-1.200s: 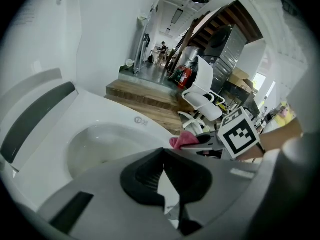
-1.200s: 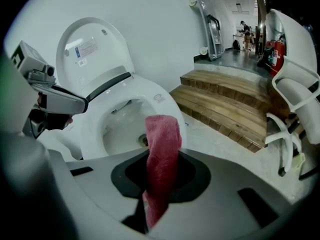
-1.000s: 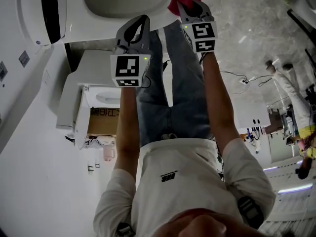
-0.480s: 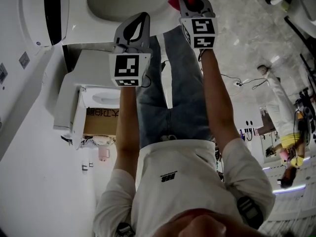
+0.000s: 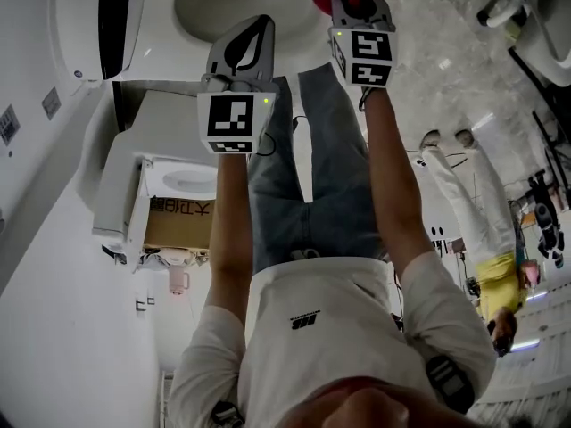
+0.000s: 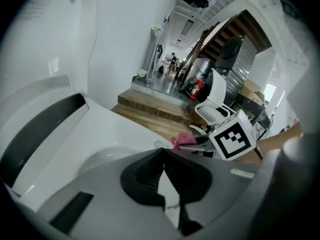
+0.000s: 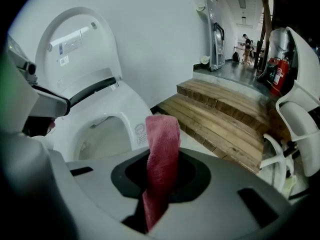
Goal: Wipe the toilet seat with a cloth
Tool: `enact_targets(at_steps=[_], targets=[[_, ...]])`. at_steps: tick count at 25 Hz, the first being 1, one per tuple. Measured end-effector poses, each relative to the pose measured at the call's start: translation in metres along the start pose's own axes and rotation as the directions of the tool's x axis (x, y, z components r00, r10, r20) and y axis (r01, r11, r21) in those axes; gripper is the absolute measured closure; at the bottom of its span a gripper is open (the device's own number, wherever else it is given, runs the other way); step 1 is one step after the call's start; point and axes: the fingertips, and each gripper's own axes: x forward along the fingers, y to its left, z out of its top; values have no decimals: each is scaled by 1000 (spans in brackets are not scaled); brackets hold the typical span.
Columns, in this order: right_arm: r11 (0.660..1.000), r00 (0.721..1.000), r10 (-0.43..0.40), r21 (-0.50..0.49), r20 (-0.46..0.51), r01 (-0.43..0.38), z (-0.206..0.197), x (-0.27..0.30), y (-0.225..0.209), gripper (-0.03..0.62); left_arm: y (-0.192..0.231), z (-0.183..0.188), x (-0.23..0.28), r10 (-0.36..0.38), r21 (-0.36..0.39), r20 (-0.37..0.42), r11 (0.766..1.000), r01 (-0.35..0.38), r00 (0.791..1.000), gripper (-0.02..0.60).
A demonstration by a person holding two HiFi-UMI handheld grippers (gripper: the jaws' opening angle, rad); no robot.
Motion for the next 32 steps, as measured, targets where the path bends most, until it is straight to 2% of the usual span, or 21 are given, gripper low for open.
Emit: enact_targets(at_steps=[10, 19, 32], targets=[[997, 999, 4, -77, 37, -1, 49, 31, 15, 546, 29, 11, -11, 46, -39, 42, 998, -44, 998, 571], [991, 998, -4, -132, 60, 12, 80, 53, 36, 546, 67, 13, -33, 126, -103, 77, 988, -118, 989, 571], [969, 994, 65, -245, 93, -40, 126, 82, 80, 546, 103, 6, -61, 194, -167, 99, 970, -176, 976, 571]])
